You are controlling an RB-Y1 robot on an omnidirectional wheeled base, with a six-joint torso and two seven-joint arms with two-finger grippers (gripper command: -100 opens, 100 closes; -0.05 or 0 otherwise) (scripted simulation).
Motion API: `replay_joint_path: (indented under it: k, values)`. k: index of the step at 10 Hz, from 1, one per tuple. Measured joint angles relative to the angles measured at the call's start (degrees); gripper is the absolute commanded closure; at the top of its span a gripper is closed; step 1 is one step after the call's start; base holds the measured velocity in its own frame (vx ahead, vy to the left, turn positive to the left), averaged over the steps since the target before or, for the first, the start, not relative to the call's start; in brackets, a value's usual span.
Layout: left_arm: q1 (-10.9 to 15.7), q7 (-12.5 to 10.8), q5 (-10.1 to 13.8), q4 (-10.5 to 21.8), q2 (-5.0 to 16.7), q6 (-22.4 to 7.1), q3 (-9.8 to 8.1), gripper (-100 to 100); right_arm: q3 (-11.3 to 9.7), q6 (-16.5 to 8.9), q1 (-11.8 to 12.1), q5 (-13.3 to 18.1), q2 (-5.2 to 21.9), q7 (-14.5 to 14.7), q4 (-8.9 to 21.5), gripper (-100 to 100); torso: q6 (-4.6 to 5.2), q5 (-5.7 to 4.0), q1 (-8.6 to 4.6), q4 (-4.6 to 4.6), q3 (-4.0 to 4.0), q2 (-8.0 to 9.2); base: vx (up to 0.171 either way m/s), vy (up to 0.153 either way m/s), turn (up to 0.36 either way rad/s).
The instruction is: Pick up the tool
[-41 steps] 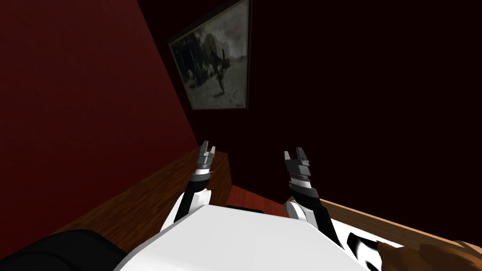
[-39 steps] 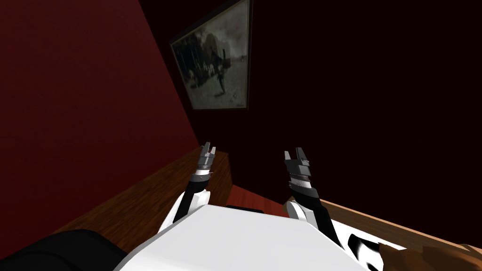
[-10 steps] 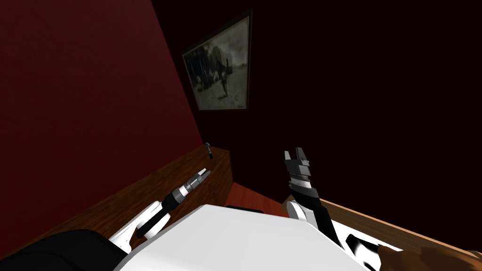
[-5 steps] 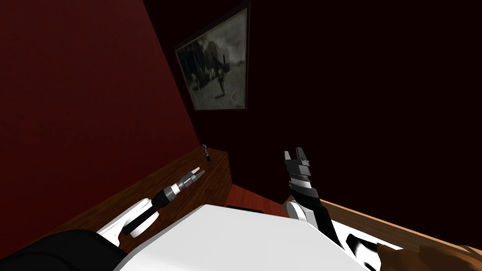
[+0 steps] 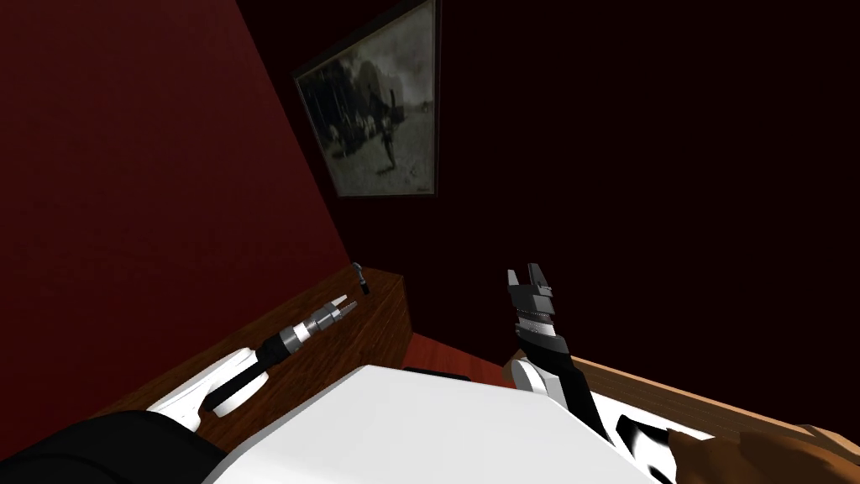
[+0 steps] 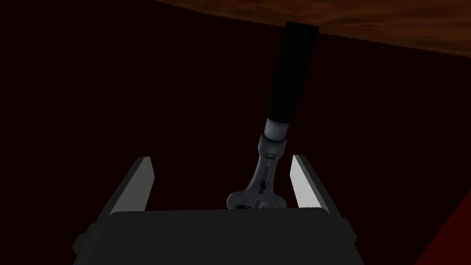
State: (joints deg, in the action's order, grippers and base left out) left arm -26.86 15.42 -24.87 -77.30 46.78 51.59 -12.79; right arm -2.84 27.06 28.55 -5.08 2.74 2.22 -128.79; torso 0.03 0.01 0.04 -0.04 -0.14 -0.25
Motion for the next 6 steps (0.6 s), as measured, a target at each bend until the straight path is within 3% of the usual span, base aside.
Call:
replay_joint_path:
  k: [3,4,5,6]
  values:
    - [1.48,2.58,0.08,4.46,2.79,2.67,-2.26,-100,0.0,0.0,0.01,0.0,0.0,0.0,0.0,0,0.01,0.01,0.05,-0.04,-0.11,-0.2,0.111,0.041,-0.111]
    - [1.63,3.05,0.14,4.18,3.84,2.91,-2.96,-100,0.01,0.0,0.01,0.0,0.01,0.0,0.0,0,0.0,0.02,0.11,-0.06,-0.15,-0.26,0.055,0.032,-0.021]
    - [1.67,3.11,0.15,4.1,3.96,2.9,-3.04,0,0.0,0.0,0.01,0.0,0.0,0.0,0.0,0,-0.04,0.03,0.03,-0.03,-0.05,-0.06,0.01,0.005,0.001]
    - [1.67,3.1,0.15,4.11,3.95,2.9,-3.03,-100,0.0,0.0,0.0,0.0,0.0,0.0,0.0,0,-0.04,0.01,-0.06,0.01,0.05,0.11,0.005,0.002,-0.001]
